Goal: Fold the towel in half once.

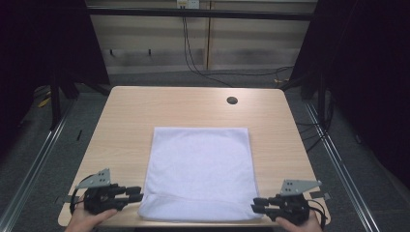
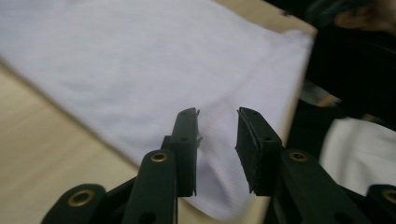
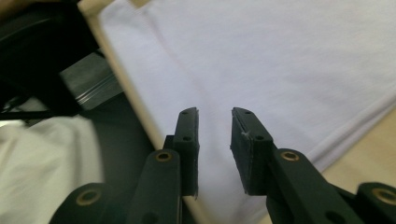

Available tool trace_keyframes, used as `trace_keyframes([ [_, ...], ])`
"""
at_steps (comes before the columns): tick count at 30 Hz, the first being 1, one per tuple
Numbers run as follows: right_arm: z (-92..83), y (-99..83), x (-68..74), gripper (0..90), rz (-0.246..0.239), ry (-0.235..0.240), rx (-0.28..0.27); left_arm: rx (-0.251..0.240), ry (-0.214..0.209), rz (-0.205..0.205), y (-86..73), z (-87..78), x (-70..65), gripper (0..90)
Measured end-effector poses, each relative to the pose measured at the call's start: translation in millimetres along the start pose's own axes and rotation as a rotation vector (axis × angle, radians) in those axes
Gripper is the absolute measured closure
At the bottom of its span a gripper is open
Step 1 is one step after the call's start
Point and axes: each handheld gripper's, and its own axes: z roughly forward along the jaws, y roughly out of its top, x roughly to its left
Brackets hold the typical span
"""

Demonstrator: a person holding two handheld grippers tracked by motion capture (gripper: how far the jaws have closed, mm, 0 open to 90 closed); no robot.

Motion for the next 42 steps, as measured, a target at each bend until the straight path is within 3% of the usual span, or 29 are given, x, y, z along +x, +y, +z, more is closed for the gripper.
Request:
trace_keyframes([
  [1,5.3,5.3,-10.0,73.0,0.003,-0.021,0.006,0.012,-0.002,-0.005,3.7,5.5,5.8,67.8],
  [2,5.3,5.3,-10.0,73.0,0.003,-0.021,0.006,0.012,-0.002,-0.005,3.7,5.5,5.8,67.2],
  [3,17.1,13.8,-26.6,73.5,0.007,-0.040,0.022,0.046,0.019,-0.012,15.4,21.0,20.3,66.5],
  [4,22.0,17.1,-32.6,73.8,0.004,-0.054,0.034,0.046,0.019,-0.012,15.4,21.0,20.3,65.8],
  [5,22.0,17.1,-32.6,73.8,0.004,-0.054,0.034,0.062,0.051,-0.030,29.4,38.0,37.7,65.8],
  [6,37.9,27.3,-51.7,73.7,0.012,-0.069,0.044,0.063,0.068,-0.038,35.1,45.6,44.5,65.7],
  [8,51.7,38.1,-64.8,72.7,0.008,-0.098,0.070,0.065,0.118,-0.043,43.8,60.5,57.2,65.6],
  [9,51.7,38.1,-64.8,72.7,0.008,-0.098,0.070,0.065,0.118,-0.043,43.8,60.5,57.2,65.8],
  [10,58.9,43.5,-71.0,69.8,-0.003,-0.109,0.075,0.070,0.130,-0.078,47.4,71.4,65.0,65.8],
  [11,68.0,50.8,-79.2,68.6,0.011,-0.129,0.079,0.080,0.136,-0.078,48.4,76.5,67.3,66.5],
  [14,82.6,58.6,-89.2,66.5,0.002,-0.159,0.085,0.144,0.164,-0.046,46.3,90.4,68.6,66.5],
  [15,85.8,59.3,-90.9,65.4,0.005,-0.167,0.095,0.137,0.166,-0.024,43.7,91.6,67.9,66.3],
  [16,91.4,58.7,-93.7,65.0,-0.001,-0.174,0.114,0.137,0.163,-0.034,43.3,90.7,67.8,66.0],
  [17,95.5,57.0,-94.4,65.2,-0.005,-0.192,0.138,0.144,0.168,-0.029,42.8,89.6,67.3,67.6],
  [22,98.1,54.2,-90.3,71.6,-0.039,-0.235,0.136,0.148,0.202,-0.002,40.0,87.9,64.5,82.1],
  [27,96.3,50.9,-84.3,84.9,-0.049,-0.239,0.142,0.153,0.171,-0.008,34.9,84.0,58.9,85.3],
  [29,94.0,49.4,-81.8,85.4,-0.063,-0.226,0.153,0.166,0.158,0.014,31.0,80.8,51.3,85.5],
  [33,86.0,40.1,-75.2,85.6,-0.043,-0.179,0.150,0.180,0.130,0.014,25.2,76.3,40.2,85.5],
  [39,72.4,23.3,-47.4,85.5,-0.041,-0.131,0.190,0.203,0.092,0.031,12.1,65.7,17.4,85.4],
  [42,66.2,14.2,-36.8,84.9,-0.031,-0.082,0.193,0.211,0.074,0.024,7.3,61.5,9.8,84.6],
])
